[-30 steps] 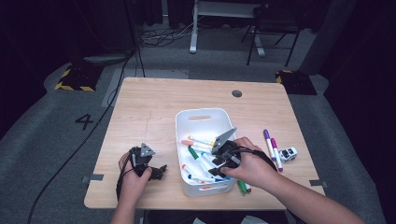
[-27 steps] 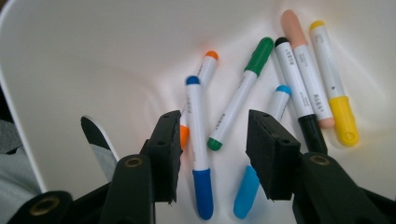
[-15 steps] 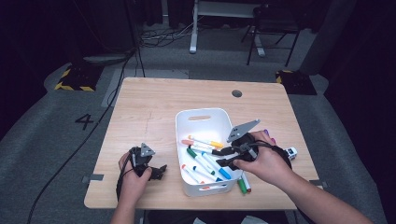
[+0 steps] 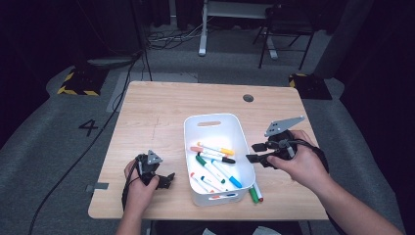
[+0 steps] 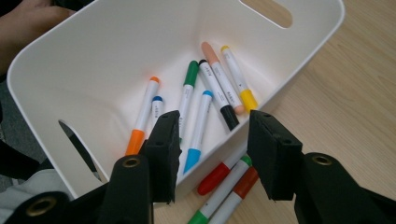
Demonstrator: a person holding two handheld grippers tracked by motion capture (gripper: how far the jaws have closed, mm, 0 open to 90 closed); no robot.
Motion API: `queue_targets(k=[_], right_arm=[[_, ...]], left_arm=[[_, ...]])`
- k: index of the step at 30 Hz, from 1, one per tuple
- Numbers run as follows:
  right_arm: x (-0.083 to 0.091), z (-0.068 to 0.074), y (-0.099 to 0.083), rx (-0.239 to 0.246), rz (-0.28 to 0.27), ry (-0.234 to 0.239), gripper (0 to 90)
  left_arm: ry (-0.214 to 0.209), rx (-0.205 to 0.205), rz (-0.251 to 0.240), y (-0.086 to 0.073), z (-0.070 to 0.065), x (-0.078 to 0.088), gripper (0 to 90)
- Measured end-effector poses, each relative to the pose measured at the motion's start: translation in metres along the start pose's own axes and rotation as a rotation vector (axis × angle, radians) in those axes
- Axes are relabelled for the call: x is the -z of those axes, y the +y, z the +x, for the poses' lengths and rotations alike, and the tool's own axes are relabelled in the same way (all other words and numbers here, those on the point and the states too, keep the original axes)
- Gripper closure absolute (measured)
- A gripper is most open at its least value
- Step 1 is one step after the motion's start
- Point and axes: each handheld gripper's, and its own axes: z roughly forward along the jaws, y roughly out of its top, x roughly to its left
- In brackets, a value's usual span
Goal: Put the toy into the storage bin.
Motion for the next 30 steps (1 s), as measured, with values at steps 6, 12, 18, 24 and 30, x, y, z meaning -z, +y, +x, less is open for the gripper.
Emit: queue_targets(k=[6, 12, 18, 24, 30], right_arm=[[0.005, -0.014, -0.01, -0.046, -0.005, -0.031, 55.4], [0.002, -0.025, -0.02, -0.088, 0.009, -0.04, 55.6], [-0.014, -0.03, -0.036, -0.104, 0.03, -0.043, 55.0], [-0.036, -0.033, -0.055, -0.126, 0.08, -0.038, 54.5], [-0.055, -0.034, -0.069, -0.126, 0.112, -0.023, 54.4]], left_arm=[[0.001, -0.001, 0.001, 0.0, 0.0, 0.0, 0.1], [0.001, -0.001, 0.0, 0.0, 0.0, 0.0, 0.1], [0.001, 0.0, 0.0, 0.0, 0.0, 0.0, 0.1], [0.002, -0.003, 0.0, 0.0, 0.0, 0.0, 0.1], [0.001, 0.0, 0.0, 0.0, 0.0, 0.0, 0.1]])
